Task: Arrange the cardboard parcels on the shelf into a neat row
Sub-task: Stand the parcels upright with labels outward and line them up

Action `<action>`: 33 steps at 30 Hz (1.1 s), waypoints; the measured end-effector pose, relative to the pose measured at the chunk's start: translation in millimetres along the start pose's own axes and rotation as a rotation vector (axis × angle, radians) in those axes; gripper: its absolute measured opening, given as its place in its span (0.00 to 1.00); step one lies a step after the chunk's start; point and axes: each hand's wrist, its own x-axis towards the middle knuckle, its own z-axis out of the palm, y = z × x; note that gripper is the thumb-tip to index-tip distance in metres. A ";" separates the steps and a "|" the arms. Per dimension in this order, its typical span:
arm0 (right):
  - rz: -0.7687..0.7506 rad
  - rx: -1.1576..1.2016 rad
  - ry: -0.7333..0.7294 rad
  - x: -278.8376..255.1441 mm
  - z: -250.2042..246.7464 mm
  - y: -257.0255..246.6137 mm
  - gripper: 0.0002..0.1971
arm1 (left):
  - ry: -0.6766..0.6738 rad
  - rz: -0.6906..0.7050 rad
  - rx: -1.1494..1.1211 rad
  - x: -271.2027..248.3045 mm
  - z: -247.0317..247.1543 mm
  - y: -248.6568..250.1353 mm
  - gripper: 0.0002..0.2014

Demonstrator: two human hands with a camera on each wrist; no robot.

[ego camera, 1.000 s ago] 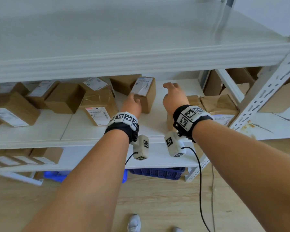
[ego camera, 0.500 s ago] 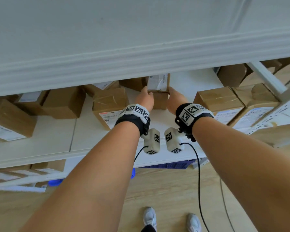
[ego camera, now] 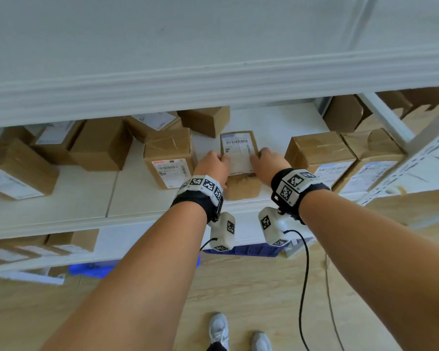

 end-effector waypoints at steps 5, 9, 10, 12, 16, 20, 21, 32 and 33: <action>-0.034 -0.025 -0.043 -14.0 -3.6 4.6 0.19 | -0.018 0.018 0.087 -11.2 5.3 -0.9 0.21; -0.025 0.001 -0.056 -19.4 -3.4 5.4 0.17 | -0.046 0.038 0.050 -18.3 8.3 3.5 0.19; -0.021 0.034 -0.029 -20.2 -3.2 7.1 0.16 | -0.033 0.056 0.044 -19.2 8.1 3.6 0.17; -0.037 0.093 0.034 -21.1 -4.0 12.0 0.15 | 0.008 0.106 0.039 -20.6 7.1 4.7 0.14; -0.094 0.128 0.122 -25.2 -5.5 21.3 0.17 | 0.122 0.166 0.026 -26.4 8.4 7.5 0.12; -0.082 0.117 0.077 -32.5 1.4 31.8 0.20 | 0.112 0.140 0.007 -31.8 17.5 0.8 0.15; -0.079 0.113 0.060 -34.4 4.2 34.2 0.20 | 0.089 0.122 0.015 -32.3 20.8 -1.6 0.14; -0.099 0.101 0.114 -42.8 -7.9 36.6 0.28 | 0.170 0.026 -0.121 -42.2 16.4 11.7 0.20; -0.117 0.103 0.131 -42.5 -14.2 36.3 0.30 | 0.183 0.024 -0.145 -43.6 13.0 16.2 0.20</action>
